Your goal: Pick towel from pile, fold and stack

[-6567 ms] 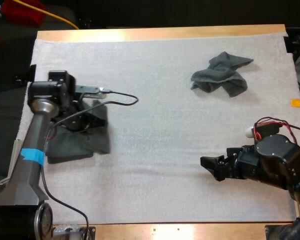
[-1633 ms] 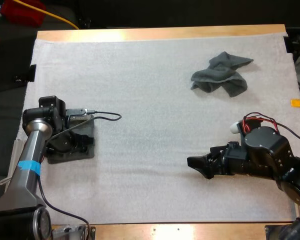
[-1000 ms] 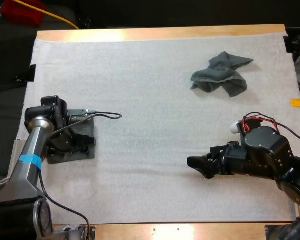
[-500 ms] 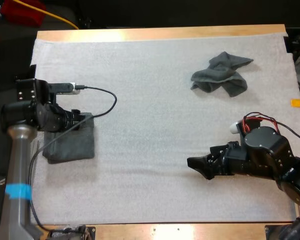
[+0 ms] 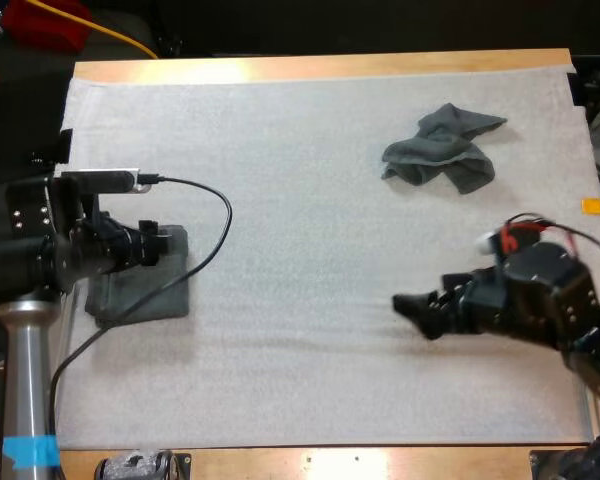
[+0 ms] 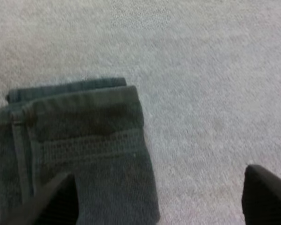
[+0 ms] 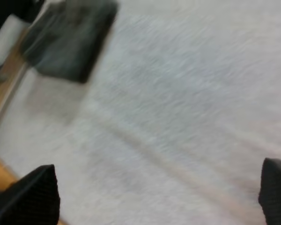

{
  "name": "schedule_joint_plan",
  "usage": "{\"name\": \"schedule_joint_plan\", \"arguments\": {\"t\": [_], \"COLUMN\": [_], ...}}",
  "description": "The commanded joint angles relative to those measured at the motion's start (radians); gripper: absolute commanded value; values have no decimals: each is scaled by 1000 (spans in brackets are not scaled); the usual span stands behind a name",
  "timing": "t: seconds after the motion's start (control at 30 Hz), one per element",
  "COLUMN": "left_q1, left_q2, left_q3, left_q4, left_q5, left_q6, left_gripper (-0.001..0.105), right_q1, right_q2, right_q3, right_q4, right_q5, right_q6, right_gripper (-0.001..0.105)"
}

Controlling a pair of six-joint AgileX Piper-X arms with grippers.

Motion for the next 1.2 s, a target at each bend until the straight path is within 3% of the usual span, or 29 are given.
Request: {"name": "schedule_joint_plan", "arguments": {"t": [0.0,0.3,0.5,0.63,0.83,1.17], "left_q1": [-3,-103,-115,-115,-115,-115], "left_q2": [-20,-100,-158,-195,-253,-402], "left_q3": [-4,-4,-4,-4,-2,17], "left_q4": [9,8,8,8,15,32], "left_q5": [19,17,16,16,16,16], "left_q6": [-10,-12,-5,-5,-2,25], "left_gripper": [69,69,69,69,69,69], "right_q1": [-38,-281,-428,-522,-536,-536], "right_q2": [-1,-13,-57,-106,-200,-353], "right_q3": [-10,-63,-76,-76,-77,-77], "right_q4": [15,110,152,218,293,367], "right_q5": [6,4,7,100,241,253], "right_q6": [-37,-181,-257,-362,-527,-526], "right_gripper": [84,84,84,84,84,84]}}
